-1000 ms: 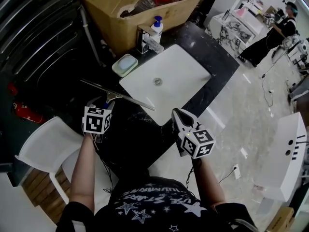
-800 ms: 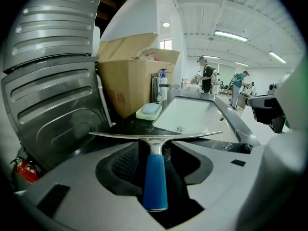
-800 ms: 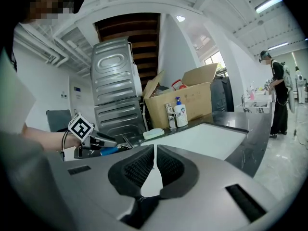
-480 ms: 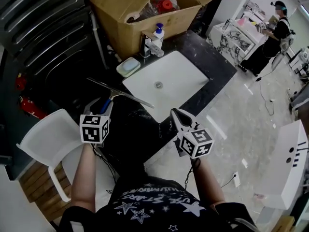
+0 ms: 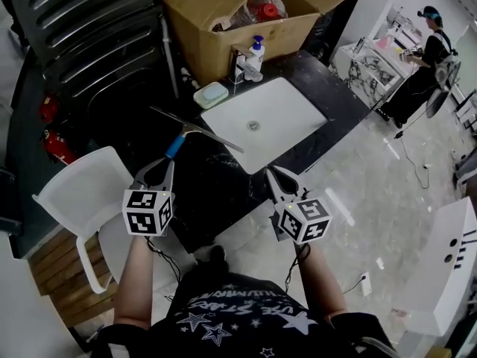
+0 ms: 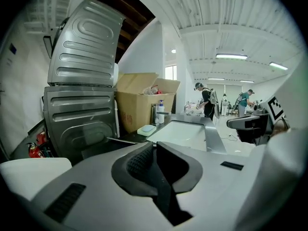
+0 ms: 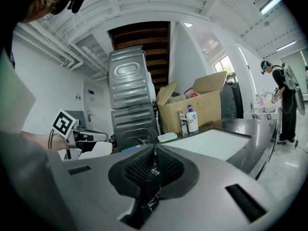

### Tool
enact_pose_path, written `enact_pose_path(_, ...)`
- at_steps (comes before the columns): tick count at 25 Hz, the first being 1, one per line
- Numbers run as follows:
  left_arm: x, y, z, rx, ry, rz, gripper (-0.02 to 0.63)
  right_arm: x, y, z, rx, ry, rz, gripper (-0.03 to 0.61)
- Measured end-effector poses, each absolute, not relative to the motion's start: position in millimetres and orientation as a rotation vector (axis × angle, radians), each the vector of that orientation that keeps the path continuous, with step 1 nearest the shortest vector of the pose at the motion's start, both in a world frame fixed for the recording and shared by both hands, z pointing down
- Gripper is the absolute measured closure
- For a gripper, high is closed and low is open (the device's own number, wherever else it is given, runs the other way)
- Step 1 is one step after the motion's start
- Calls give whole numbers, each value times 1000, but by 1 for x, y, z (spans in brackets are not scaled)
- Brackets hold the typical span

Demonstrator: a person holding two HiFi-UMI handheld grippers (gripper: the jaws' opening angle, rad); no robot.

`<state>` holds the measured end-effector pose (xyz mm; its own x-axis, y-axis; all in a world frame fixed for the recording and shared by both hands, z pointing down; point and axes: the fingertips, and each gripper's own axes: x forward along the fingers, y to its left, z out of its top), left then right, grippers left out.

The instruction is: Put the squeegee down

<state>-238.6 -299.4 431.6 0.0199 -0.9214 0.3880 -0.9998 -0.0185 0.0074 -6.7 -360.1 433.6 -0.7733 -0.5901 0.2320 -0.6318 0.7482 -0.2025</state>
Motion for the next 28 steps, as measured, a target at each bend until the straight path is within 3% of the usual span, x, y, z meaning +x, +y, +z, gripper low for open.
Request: enact_pose_path(28,-107,-91,456,1973,-1923,319,592,102,-170,447,894,-2802,378,528)
